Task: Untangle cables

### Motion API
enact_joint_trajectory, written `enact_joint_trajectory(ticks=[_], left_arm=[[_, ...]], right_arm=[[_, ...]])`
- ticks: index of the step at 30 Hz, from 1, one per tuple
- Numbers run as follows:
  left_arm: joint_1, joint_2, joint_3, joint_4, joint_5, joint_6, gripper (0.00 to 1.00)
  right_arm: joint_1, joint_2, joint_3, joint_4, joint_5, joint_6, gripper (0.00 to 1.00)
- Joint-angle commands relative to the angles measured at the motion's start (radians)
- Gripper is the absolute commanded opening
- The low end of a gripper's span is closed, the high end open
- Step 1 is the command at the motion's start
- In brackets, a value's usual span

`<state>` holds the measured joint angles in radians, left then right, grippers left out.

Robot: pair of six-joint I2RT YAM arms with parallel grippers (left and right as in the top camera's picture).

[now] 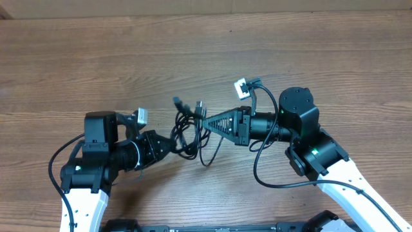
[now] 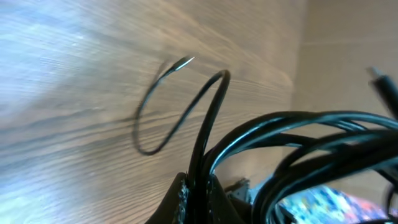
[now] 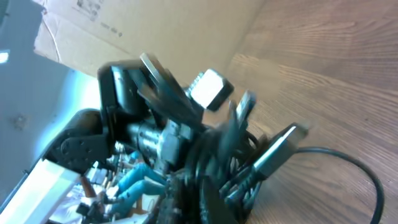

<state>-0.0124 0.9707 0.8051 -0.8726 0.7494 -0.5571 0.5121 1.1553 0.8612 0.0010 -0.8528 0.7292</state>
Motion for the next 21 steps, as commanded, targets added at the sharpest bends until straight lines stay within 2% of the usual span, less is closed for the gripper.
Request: enact_joint_trajectory(ticks=[1, 5, 7, 10, 13, 14, 16, 18, 21], left_arm=[[0.012, 0.011, -0.031, -0.065, -0.301, -0.069, 0.04], [0.012, 0.011, -0.031, -0.114, -0.323, -0.235, 0.05], [0.012, 0.011, -0.031, -0.117, -0.318, -0.274, 0.04], [0.011, 0.011, -0.031, -0.100, -0.307, -0.235, 0.04], [0.011, 0.011, -0.031, -0.050, -0.258, -0.118, 0.04], [0.012, 0.011, -0.031, -0.025, -0.223, -0.061, 0.04], [0.012, 0.011, -0.031, 0.026, -0.142, 0.050, 0.04], [0.012, 0.011, -0.031, 0.076, -0.059, 0.161, 0.04], [0.012, 0.011, -0.031, 0.149, 0.080, 0.307, 0.04]], right_arm=[[-0.026, -0.039, 0.037, 0.058, 0.026, 0.007, 0.04], [-0.026, -0.039, 0.037, 0.058, 0.037, 0.007, 0.04], [-0.026, -0.039, 0.037, 0.056, 0.040, 0.007, 0.04], [-0.026, -0.039, 0.037, 0.032, 0.044, 0.003, 0.04], [-0.026, -0.039, 0.037, -0.060, 0.100, 0.004, 0.10], [-0.025, -0.038, 0.037, -0.109, 0.130, 0.004, 0.13], [-0.025, -0.037, 0.037, -0.194, 0.166, 0.005, 0.27], [-0.024, -0.032, 0.037, -0.277, 0.184, 0.004, 0.49], [-0.017, -0.014, 0.037, -0.385, 0.190, 0.005, 0.61]])
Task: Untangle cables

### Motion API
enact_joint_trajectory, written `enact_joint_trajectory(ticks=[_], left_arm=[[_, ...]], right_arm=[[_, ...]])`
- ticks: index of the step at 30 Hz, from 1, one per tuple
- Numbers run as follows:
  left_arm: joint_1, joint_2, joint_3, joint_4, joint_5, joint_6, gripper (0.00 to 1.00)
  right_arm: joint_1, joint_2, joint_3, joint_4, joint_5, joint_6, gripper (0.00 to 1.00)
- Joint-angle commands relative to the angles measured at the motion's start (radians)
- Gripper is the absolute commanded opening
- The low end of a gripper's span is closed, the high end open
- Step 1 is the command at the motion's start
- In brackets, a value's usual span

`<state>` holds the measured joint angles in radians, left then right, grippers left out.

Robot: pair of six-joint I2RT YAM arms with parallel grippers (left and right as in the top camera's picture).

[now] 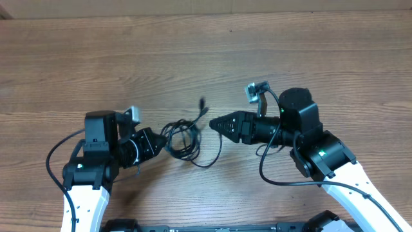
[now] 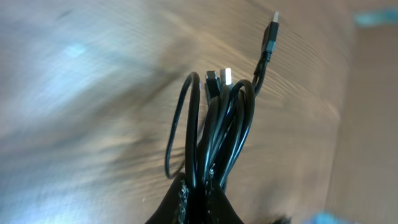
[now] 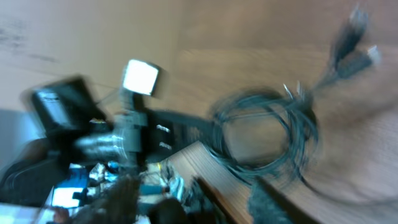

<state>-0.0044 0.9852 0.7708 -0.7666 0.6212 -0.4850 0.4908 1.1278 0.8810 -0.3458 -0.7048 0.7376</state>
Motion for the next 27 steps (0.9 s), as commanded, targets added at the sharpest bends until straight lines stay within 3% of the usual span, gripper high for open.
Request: enact_joint_trajectory(ticks=[1, 3, 6, 11, 19, 22, 25, 27], left_arm=[[0.004, -0.003, 0.003, 0.067, 0.255, 0.281, 0.04], [0.004, -0.003, 0.003, 0.110, 0.317, 0.334, 0.04], [0.004, -0.003, 0.003, 0.150, 0.323, 0.317, 0.04], [0.004, -0.003, 0.003, 0.154, 0.323, 0.218, 0.04], [0.004, -0.003, 0.003, 0.166, 0.322, -0.074, 0.04], [0.004, -0.003, 0.003, 0.167, 0.322, -0.106, 0.05], [0.004, -0.003, 0.003, 0.167, 0.317, -0.106, 0.05], [0.004, -0.003, 0.003, 0.166, 0.309, -0.106, 0.05]], right_arm=[[0.009, 0.025, 0.018, -0.067, 0.045, -0.004, 0.68], [0.019, 0.050, 0.018, -0.109, 0.058, -0.004, 0.71], [0.036, 0.106, 0.018, -0.135, 0.064, 0.000, 0.71], [0.059, 0.186, 0.018, -0.130, 0.079, 0.093, 0.71], [0.091, 0.289, 0.018, -0.069, 0.090, 0.216, 0.59], [0.109, 0.291, 0.018, -0.017, 0.082, 0.235, 0.56], [0.132, 0.291, 0.018, 0.045, 0.063, 0.236, 0.46], [0.145, 0.291, 0.018, 0.059, 0.064, 0.236, 0.30]])
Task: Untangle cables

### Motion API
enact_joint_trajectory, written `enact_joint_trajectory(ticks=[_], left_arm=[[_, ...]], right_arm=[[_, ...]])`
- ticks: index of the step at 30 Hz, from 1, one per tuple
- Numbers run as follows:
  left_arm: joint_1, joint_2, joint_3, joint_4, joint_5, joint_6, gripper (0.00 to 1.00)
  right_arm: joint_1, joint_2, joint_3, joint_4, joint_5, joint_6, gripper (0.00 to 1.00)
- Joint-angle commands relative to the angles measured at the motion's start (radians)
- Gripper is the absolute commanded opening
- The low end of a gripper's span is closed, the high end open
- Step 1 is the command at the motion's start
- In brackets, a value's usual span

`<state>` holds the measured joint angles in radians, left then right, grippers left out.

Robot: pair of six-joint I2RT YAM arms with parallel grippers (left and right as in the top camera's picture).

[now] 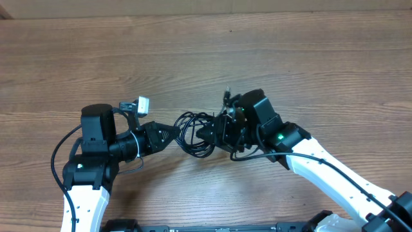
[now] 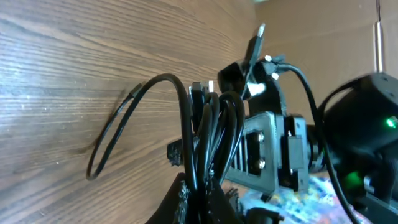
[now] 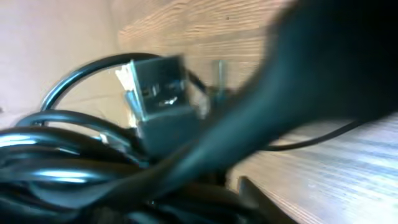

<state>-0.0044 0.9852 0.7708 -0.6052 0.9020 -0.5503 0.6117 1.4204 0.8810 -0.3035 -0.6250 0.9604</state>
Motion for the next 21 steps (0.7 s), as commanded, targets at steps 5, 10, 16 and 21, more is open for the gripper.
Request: enact_joint_trajectory(ticks=[5, 10, 16, 21], left_arm=[[0.004, -0.003, 0.003, 0.000, -0.073, -0.041, 0.06], [0.004, -0.003, 0.003, -0.076, -0.226, -0.040, 0.49], [0.004, -0.003, 0.003, -0.200, -0.401, -0.041, 0.56], [0.004, -0.003, 0.003, -0.207, -0.405, -0.042, 0.39]], right_arm=[[0.028, -0.001, 0.018, 0.011, -0.015, 0.012, 0.04], [0.027, -0.001, 0.018, 0.015, -0.004, 0.007, 0.04], [0.027, -0.001, 0.018, 0.049, -0.004, 0.001, 0.04], [0.027, -0.001, 0.018, 0.060, -0.004, 0.001, 0.04]])
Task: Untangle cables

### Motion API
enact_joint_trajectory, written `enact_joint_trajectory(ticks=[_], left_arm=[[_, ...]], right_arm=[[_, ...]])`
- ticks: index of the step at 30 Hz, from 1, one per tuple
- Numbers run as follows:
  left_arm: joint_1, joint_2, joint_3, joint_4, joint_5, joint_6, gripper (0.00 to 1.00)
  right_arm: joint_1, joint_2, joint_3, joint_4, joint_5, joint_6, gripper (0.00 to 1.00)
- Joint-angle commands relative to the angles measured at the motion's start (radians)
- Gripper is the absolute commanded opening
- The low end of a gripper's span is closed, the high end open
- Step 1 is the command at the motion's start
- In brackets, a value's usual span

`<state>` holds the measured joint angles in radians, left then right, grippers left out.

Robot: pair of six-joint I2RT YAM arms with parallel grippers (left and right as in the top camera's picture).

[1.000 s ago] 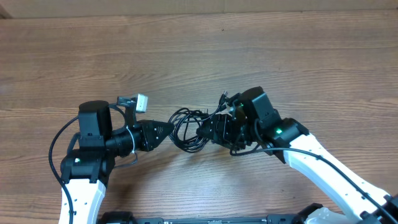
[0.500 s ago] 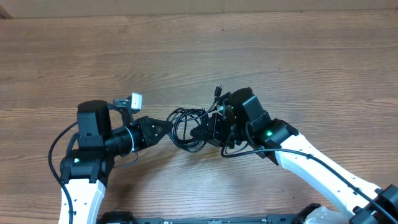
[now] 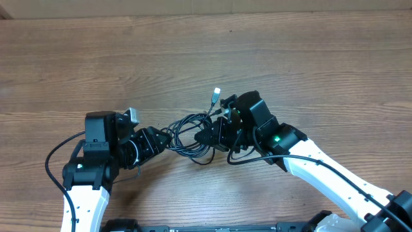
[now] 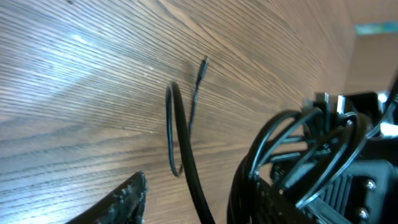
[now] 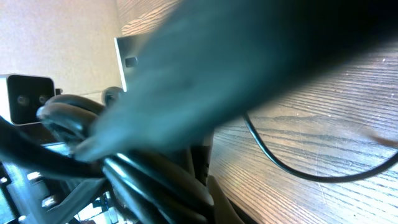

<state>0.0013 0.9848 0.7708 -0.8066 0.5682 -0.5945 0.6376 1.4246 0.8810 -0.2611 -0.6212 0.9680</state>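
A tangle of black cables [image 3: 188, 135] hangs between my two grippers at mid-table. One USB plug [image 3: 217, 95] sticks up behind it. My left gripper [image 3: 165, 139] is at the bundle's left edge and stands open. In the left wrist view a single black strand [image 4: 180, 146] runs between the spread fingers [image 4: 132, 196], with the looped bundle [image 4: 298, 146] off to the right. My right gripper [image 3: 205, 136] is shut on the bundle's right side. The right wrist view shows thick black strands [image 5: 152, 180] packed at its fingers, with a blurred plug in front.
The wooden table [image 3: 309, 58] lies bare around the arms. A thin cable loop [image 3: 205, 160] trails from the bundle onto the table toward the front. A cardboard wall [image 3: 193, 6] borders the far edge.
My left gripper was shut on the bundle and now stands open, drawn back slightly to the left. The right gripper now has the bundle. The USB plug stands a little further left.
At first both grippers held the tangle between them. Then the right gripper was apart to the right while the left kept the bundle. Later the right gripper was back at the bundle. Now it is shut on it and the left is open.
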Motion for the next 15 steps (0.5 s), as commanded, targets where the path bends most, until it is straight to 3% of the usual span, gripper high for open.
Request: enact_joint_trajectory(ticks=[1, 6, 10, 15], left_arm=[[-0.002, -0.003, 0.003, -0.005, -0.071, 0.003, 0.35], [-0.002, -0.003, 0.003, -0.005, -0.071, -0.012, 0.26], [-0.002, -0.003, 0.003, -0.004, -0.071, -0.045, 0.28], [-0.002, -0.003, 0.003, -0.005, -0.071, -0.076, 0.08]], right_arm=[[0.001, -0.005, 0.018, 0.018, -0.008, -0.007, 0.04], [0.001, -0.006, 0.018, 0.018, -0.009, -0.006, 0.04], [0.001, -0.006, 0.018, 0.038, -0.037, -0.007, 0.04], [0.001, -0.006, 0.018, 0.071, -0.061, -0.007, 0.04]])
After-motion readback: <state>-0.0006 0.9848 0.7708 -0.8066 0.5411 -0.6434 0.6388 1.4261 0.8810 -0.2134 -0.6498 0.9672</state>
